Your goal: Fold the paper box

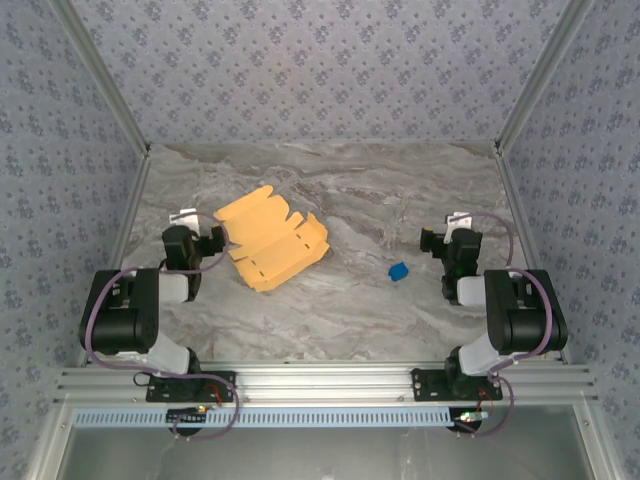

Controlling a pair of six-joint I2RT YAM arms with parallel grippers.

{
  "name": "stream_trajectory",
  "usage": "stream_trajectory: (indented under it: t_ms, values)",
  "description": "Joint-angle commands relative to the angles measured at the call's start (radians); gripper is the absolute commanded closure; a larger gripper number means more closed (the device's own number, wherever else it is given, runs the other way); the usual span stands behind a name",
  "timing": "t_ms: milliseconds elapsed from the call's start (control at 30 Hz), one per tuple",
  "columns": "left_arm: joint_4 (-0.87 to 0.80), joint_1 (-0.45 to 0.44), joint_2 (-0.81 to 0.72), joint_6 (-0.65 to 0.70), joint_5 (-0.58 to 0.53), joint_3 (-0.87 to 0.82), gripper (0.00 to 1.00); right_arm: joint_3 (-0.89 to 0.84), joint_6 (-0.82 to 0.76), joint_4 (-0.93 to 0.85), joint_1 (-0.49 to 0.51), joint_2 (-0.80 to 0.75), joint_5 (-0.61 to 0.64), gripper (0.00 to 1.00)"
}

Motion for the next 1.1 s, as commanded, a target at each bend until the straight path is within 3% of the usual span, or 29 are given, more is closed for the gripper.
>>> stream_trajectory:
  t_ms: [0,67,167,267,367,500,700,933,1067]
  values:
    - [-0.284,0.006,-0.148,-0.084,-0.119,0.110,0.01,0.060,0.044,-0.161,0.003,-0.109,0.091,0.01]
    - [-0.430,0.007,-0.213,-0.202,-0.166,0.154,0.01,0.098,0.096,-0.306,-0.003,-0.195,0.146,0.01]
    - [-0.588,0.006,-0.262,-0.338,-0.045,0.202,0.01,0.134,0.267,-0.474,-0.018,-0.340,0.189,0.01]
    - [-0.702,-0.012,-0.274,-0.453,0.105,0.222,0.01,0.200,0.329,-0.670,0.003,-0.453,0.030,0.02]
    - [-0.758,-0.060,-0.296,-0.510,0.164,0.198,0.05,0.240,0.391,-0.741,0.162,-0.479,-0.052,0.06]
    - [-0.786,-0.102,-0.317,-0.552,0.200,0.161,0.05,0.330,0.517,-0.833,0.496,-0.356,-0.001,0.06]
    - [-0.835,-0.116,-0.263,-0.556,0.294,0.179,0.05,0.433,0.736,-0.760,0.779,-0.082,-0.038,0.07]
    - [-0.793,-0.152,-0.191,-0.575,0.351,0.186,0.07,0.501,0.870,-0.611,0.850,0.159,-0.127,0.13]
    - [-0.779,-0.171,-0.180,-0.577,0.350,0.181,0.07,0.501,0.908,-0.504,0.849,0.210,-0.130,0.26]
